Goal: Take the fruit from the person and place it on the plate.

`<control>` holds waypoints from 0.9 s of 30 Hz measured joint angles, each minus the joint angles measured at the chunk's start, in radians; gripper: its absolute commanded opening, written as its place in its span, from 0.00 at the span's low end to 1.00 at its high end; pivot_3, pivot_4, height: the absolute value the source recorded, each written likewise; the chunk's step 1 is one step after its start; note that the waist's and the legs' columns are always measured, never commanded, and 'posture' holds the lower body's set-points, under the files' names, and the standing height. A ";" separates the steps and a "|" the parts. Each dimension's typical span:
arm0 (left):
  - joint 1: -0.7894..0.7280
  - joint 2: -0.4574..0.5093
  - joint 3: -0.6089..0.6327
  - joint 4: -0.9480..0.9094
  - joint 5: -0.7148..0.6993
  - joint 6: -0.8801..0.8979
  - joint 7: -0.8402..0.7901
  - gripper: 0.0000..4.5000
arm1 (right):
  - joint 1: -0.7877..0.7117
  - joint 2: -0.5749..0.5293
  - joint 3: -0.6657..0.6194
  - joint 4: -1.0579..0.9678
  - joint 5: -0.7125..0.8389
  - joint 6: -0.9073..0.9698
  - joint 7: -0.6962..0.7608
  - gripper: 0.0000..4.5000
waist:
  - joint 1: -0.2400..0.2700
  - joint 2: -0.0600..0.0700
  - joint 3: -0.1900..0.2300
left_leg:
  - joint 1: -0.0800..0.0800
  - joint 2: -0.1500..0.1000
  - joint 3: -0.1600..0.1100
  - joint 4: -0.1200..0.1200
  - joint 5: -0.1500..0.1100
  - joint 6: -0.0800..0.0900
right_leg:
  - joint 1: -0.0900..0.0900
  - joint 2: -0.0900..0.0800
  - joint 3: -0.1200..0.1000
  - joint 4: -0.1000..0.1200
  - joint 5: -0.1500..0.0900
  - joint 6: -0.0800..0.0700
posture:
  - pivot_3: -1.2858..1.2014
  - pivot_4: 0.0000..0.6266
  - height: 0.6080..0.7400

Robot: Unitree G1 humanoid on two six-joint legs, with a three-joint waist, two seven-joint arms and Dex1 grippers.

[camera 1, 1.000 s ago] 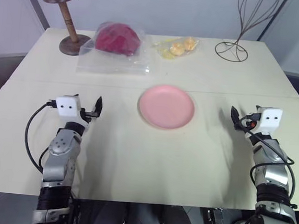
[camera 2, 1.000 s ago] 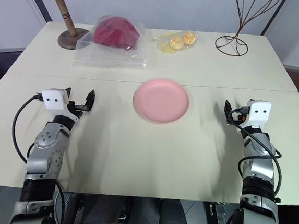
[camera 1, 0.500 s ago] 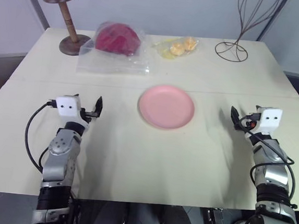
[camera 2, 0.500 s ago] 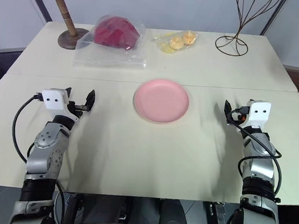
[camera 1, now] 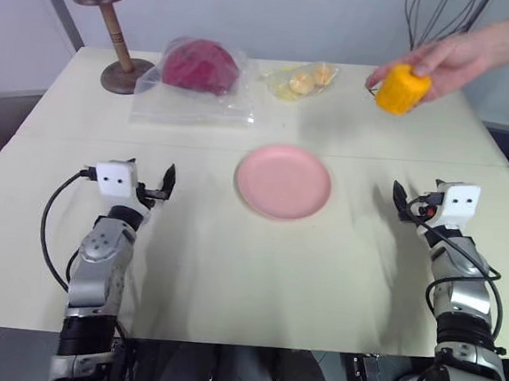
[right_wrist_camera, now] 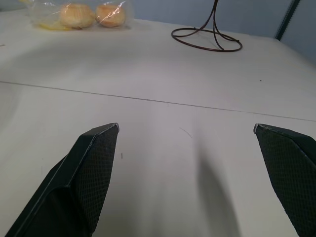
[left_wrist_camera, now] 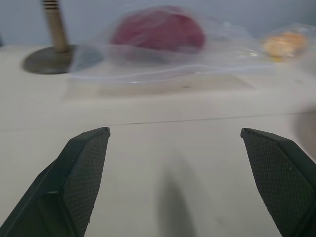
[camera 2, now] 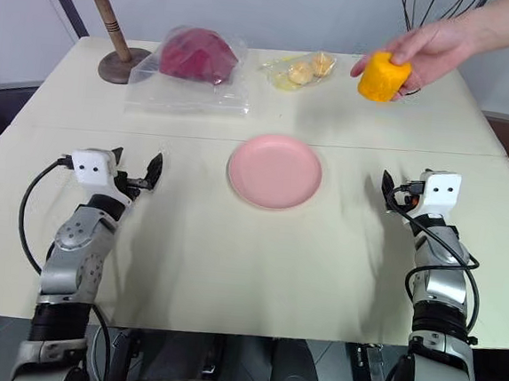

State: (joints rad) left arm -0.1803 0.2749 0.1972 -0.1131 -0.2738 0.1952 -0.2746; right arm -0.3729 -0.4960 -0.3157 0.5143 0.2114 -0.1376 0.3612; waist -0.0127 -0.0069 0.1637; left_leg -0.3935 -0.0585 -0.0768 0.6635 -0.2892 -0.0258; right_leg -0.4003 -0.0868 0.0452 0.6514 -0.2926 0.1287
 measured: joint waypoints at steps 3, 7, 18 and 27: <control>-0.055 0.144 -0.024 -0.118 -0.144 0.136 -0.171 0.99 | 0.000 0.000 0.000 0.000 0.000 0.000 0.001 1.00 | 0.000 -0.001 0.000 | -0.001 0.000 -0.001 0.000 0.000 0.000 | 0.000 0.000 0.000 0.000 0.000 0.000 | 0.52 0.24 1.00; -0.180 0.345 -0.012 -0.305 -0.381 0.330 -0.355 0.99 | 0.000 0.000 0.004 0.000 0.000 0.000 0.001 1.00 | -0.005 0.001 0.000 | 0.000 0.000 0.000 -0.001 0.000 0.000 | 0.000 0.000 0.000 0.000 0.000 0.000 | 0.52 0.24 1.00; -0.346 0.508 0.009 -0.317 -0.641 0.582 -0.487 0.99 | 0.052 -0.070 -0.018 -0.383 0.211 0.287 0.125 1.00 | -0.005 0.004 0.001 | 0.001 0.001 -0.001 -0.001 -0.001 0.001 | 0.001 0.001 0.001 0.000 0.000 0.000 | 0.52 0.24 1.00; -0.344 0.496 -0.026 -0.256 -0.615 0.580 -0.528 0.99 | -0.025 -0.143 -0.127 -0.734 0.576 0.664 0.076 1.00 | -0.001 0.003 0.001 | 0.001 0.001 -0.002 -0.001 -0.003 0.005 | 0.002 0.002 0.000 -0.001 0.000 0.000 | 0.52 0.24 1.00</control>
State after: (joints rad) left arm -0.5242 0.7708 0.1715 -0.3692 -0.8884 0.7752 -0.8025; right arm -0.3975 -0.6393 -0.4429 -0.2195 0.7871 0.5262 0.4376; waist -0.0140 -0.0043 0.1647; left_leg -0.3925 -0.0572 -0.0784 0.6626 -0.2921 -0.0208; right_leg -0.3987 -0.0851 0.0455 0.6502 -0.2928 0.1283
